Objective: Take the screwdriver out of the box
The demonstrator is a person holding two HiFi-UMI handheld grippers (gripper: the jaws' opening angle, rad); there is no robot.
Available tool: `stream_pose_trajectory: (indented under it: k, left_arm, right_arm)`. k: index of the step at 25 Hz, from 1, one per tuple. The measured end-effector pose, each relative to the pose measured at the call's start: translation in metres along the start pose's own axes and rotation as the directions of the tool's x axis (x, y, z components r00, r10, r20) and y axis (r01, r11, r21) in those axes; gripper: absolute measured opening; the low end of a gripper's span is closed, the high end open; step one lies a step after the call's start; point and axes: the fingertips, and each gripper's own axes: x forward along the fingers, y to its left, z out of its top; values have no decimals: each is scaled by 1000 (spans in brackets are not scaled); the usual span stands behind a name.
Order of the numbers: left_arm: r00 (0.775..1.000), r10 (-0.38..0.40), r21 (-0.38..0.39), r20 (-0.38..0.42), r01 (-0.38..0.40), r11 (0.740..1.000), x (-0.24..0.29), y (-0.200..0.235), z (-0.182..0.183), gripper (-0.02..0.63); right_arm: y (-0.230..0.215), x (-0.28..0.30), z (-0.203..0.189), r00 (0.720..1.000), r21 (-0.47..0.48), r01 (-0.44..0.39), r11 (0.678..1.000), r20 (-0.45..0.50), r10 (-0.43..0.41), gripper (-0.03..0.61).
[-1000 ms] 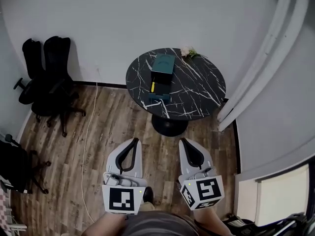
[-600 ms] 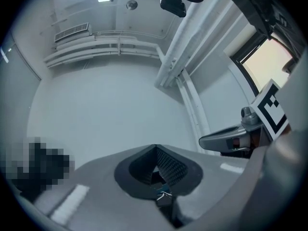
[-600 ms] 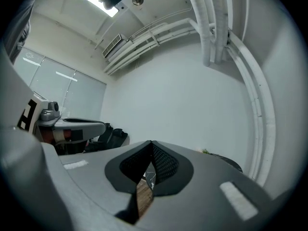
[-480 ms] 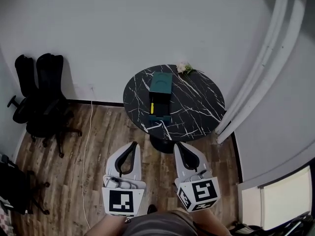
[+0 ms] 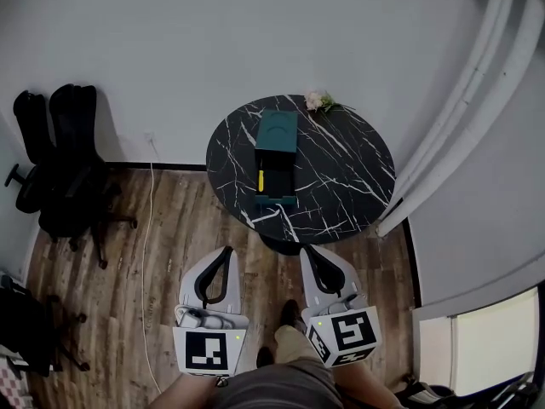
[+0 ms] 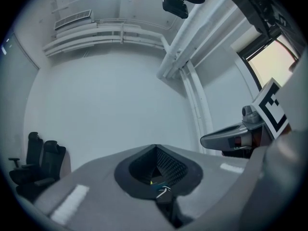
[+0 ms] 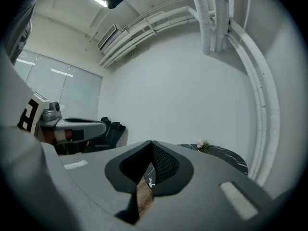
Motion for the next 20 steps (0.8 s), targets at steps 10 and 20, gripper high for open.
stream_pose_trajectory:
  k: [10,20]
  left_arm:
    - [998,28,15,-52,-28,999,88,18,-13,0]
    - [996,81,58,-42,-79,995,161,30,1,0]
  right_arm:
    - [-54,78,-2,999,26,-31,999,-15,31,26]
    - [-106,143,13,997,45,-78,996,7,78,26]
